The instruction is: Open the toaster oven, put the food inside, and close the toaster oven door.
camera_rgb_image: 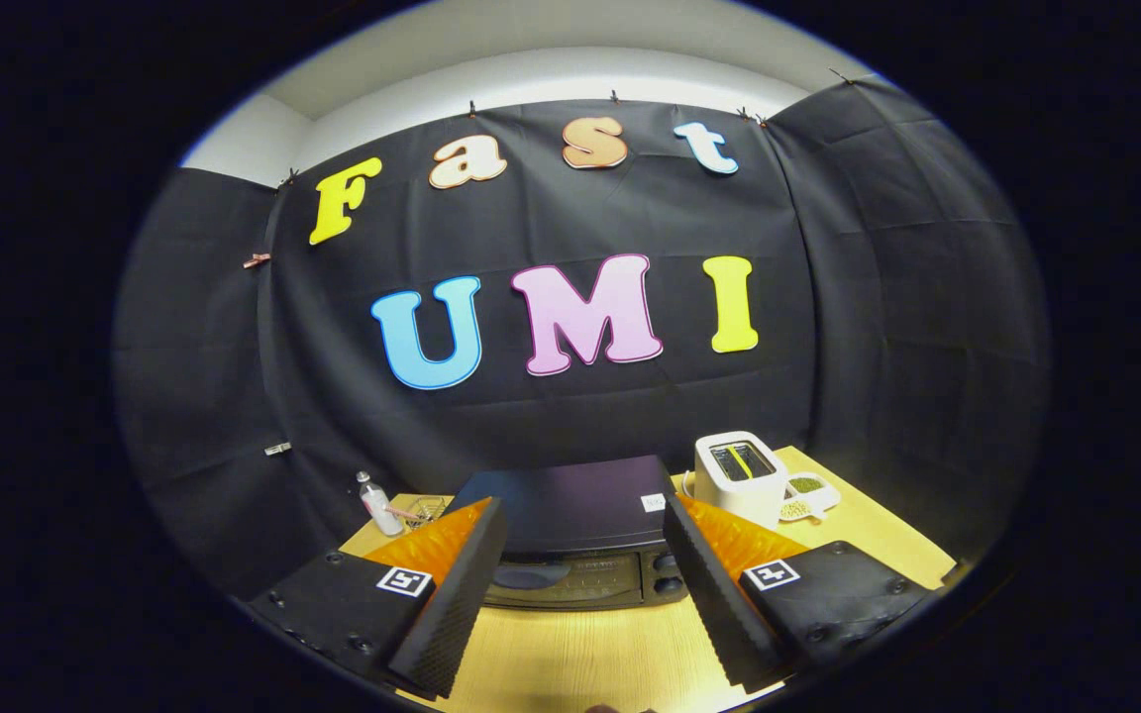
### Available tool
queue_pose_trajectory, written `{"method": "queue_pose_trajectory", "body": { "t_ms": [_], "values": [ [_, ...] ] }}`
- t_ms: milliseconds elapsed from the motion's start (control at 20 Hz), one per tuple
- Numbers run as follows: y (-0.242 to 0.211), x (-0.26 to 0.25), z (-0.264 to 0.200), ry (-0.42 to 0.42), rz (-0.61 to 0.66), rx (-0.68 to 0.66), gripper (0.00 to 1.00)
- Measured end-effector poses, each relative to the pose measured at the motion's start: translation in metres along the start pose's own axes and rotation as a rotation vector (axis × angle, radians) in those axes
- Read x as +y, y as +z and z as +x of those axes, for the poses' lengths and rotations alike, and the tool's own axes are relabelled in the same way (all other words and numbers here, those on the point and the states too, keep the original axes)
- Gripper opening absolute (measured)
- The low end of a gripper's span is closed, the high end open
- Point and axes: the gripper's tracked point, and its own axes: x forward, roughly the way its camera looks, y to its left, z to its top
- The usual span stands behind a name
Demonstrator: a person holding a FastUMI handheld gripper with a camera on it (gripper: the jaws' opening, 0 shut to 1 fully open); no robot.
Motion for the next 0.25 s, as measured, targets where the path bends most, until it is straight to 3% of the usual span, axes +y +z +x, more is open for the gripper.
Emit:
{"method": "queue_pose_trajectory", "body": {
  "t_ms": [250],
  "values": [
    [0.0010, 0.0039, 0.0023, 0.004, -0.014, -0.002, 0.98]
  ]
}}
